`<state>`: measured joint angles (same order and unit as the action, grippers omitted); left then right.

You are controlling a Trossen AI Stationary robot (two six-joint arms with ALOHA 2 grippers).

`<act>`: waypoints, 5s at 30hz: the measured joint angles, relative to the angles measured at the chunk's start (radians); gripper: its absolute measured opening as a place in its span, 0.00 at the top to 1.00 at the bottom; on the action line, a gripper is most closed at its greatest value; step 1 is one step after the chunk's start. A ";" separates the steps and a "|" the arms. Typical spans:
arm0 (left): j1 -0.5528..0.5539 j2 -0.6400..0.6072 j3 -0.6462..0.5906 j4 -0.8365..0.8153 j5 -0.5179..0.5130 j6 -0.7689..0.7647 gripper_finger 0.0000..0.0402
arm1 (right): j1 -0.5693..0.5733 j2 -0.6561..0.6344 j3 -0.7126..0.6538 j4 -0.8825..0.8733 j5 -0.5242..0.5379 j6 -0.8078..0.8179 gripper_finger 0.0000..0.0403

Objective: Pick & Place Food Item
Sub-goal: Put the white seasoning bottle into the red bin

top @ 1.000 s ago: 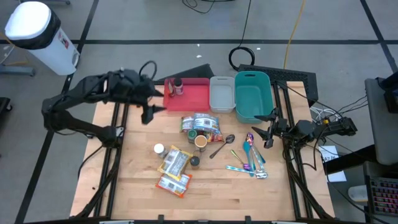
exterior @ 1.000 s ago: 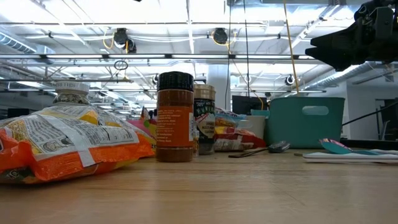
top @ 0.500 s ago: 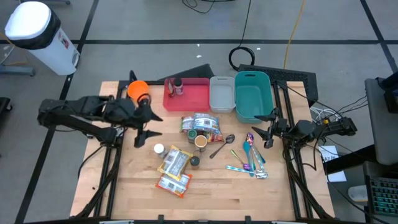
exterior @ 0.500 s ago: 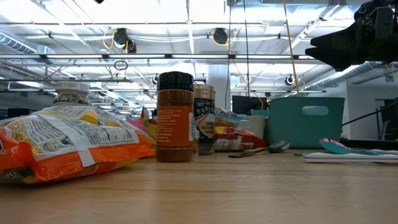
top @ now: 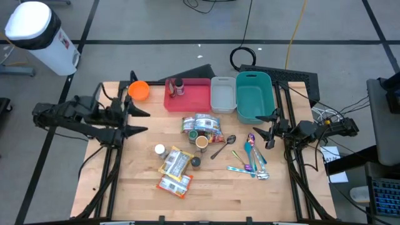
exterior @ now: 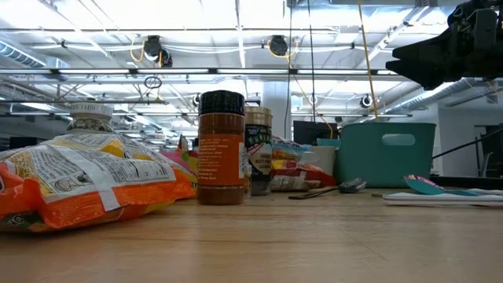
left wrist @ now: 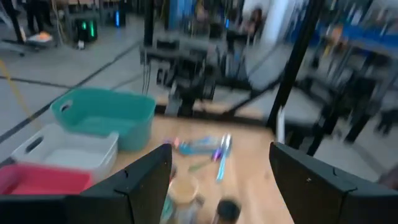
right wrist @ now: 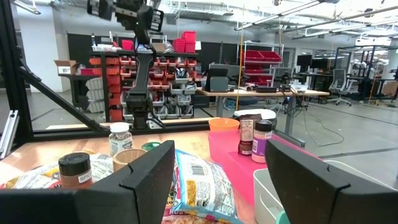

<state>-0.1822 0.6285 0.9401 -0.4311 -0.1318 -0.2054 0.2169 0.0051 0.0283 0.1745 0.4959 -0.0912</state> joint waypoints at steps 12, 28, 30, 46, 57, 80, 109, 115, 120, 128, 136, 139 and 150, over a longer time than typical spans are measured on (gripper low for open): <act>-0.002 0.142 -0.001 -0.028 0.046 0.019 0.32 | 0.000 0.000 0.000 0.000 0.000 0.000 0.40; -0.017 0.505 -0.002 -0.447 0.043 -0.054 0.32 | 0.000 0.000 0.000 0.000 0.000 0.000 0.40; -0.017 0.524 -0.002 -0.473 0.062 -0.091 0.32 | 0.000 0.000 0.000 0.000 0.000 0.000 0.40; -0.024 0.545 -0.002 -0.516 0.106 -0.201 0.32 | 0.000 0.000 0.000 0.000 0.000 0.000 0.40; -0.063 0.545 -0.002 -0.515 0.053 -0.223 0.32 | 0.000 0.000 0.000 0.000 0.000 0.000 0.40; -0.064 0.631 0.000 -0.525 0.023 -0.239 0.25 | 0.000 0.000 0.000 0.001 0.000 0.000 0.40; -0.014 0.694 -0.019 -0.527 -0.002 -0.475 0.10 | 0.000 0.000 0.000 0.000 0.000 0.000 0.40; 0.005 0.694 -0.106 -0.348 0.013 -0.488 0.10 | 0.000 0.000 0.000 0.000 0.000 0.000 0.40; 0.023 0.694 -0.139 -0.356 0.031 -0.489 0.10 | 0.000 0.000 0.000 0.000 0.000 0.000 0.40; 0.015 0.694 -0.151 -0.492 0.113 -0.576 0.10 | 0.000 0.000 0.000 0.000 0.000 0.000 0.40; -0.057 0.693 -0.211 -0.385 0.131 -0.594 0.10 | 0.000 0.000 0.000 0.000 0.000 0.000 0.40; -0.073 0.693 -0.250 -0.338 0.125 -0.605 0.10 | 0.000 0.000 0.000 0.000 0.000 0.000 0.40; -0.080 0.693 -0.330 -0.303 0.018 -0.631 0.20 | 0.000 0.000 0.000 0.000 0.000 0.000 0.40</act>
<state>-0.2623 1.3220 0.6104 -0.7342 -0.1135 -0.8360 0.2169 0.0048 0.0284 0.1749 0.4957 -0.0910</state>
